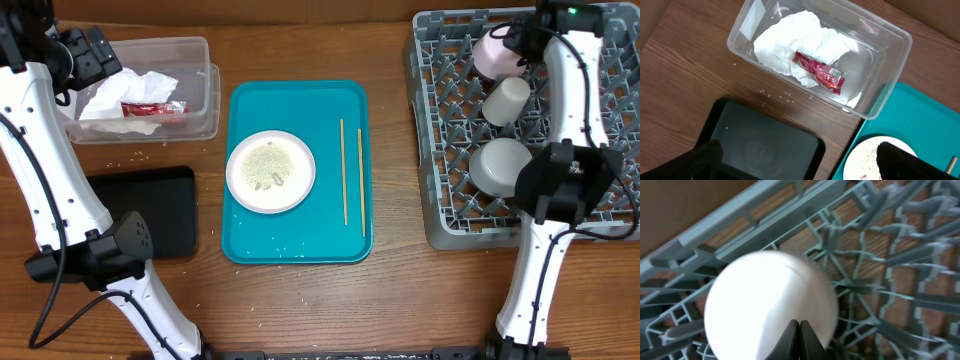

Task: Sort waste into correct bins and load items into the dishwasher
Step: 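Lower the pink bowl upside down onto the rack and release, then reach the right gripper to a wooden chopstick on the tray and grasp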

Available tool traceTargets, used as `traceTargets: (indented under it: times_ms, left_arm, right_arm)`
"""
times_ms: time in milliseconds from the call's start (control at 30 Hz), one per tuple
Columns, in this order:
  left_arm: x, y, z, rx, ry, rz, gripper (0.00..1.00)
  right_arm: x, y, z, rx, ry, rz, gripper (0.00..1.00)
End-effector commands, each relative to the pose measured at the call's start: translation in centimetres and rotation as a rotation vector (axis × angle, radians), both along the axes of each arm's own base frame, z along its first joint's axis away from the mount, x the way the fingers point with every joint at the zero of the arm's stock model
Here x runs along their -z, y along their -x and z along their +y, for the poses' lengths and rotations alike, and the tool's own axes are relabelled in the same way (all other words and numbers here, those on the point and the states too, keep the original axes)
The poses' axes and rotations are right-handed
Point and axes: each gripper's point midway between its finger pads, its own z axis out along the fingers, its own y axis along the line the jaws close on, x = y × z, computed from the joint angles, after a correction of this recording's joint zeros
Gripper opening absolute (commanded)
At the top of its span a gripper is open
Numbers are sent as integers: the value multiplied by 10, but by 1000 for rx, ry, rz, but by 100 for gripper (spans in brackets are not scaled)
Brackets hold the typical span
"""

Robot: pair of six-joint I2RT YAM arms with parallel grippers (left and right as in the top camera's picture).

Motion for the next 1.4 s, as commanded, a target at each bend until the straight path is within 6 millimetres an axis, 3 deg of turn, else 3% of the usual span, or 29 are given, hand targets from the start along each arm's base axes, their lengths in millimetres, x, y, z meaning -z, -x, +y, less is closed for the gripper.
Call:
traceTargets:
  times_ms: [0, 67, 167, 233, 300, 467, 500, 567, 667, 767, 833, 1033, 1200, 1367]
  left_arm:
    - [-3, 2, 2, 13, -16, -1, 100]
    - [-3, 2, 2, 13, -16, -1, 100]
    - [-3, 2, 2, 13, -16, -1, 100]
    - [-3, 2, 2, 13, -16, -1, 100]
    - [-3, 2, 2, 13, -16, -1, 100]
    - [-3, 2, 2, 13, -16, -1, 100]
    - [-3, 2, 2, 13, -16, -1, 100]
    - [-3, 2, 2, 13, -16, -1, 100]
    - [-3, 2, 2, 13, -16, -1, 100]
    - [-3, 2, 2, 13, -16, -1, 100]
    - [-3, 2, 2, 13, -16, -1, 100]
    - [-3, 2, 2, 13, -16, -1, 100]
    - [-3, 2, 2, 13, -16, -1, 100]
    - [-3, 2, 2, 13, -16, -1, 100]
  right_arm:
    - [-119, 9, 19, -56, -34, -223, 5]
    - [-151, 14, 55, -176, -151, -291, 17]
    - [-195, 33, 114, -396, -350, -369, 44]
    - [-213, 49, 143, -492, -440, -379, 54]
    - [-212, 65, 159, -516, -479, -330, 55]
    - [-158, 126, 201, -520, -481, 21, 64]
    - [-144, 145, 215, -523, -454, 123, 70]
    - [-136, 161, 235, -554, -438, 189, 84]
    - [-137, 177, 283, -663, -474, 221, 83]
    - [-125, 188, 307, -700, -396, 261, 77]
    - [-112, 191, 309, -644, -306, 297, 70]
    - [-69, 197, 306, -480, -18, 364, 70]
    - [-21, 198, 315, -495, -7, 422, 61]
    - [31, 218, 341, -579, -149, 522, 51]
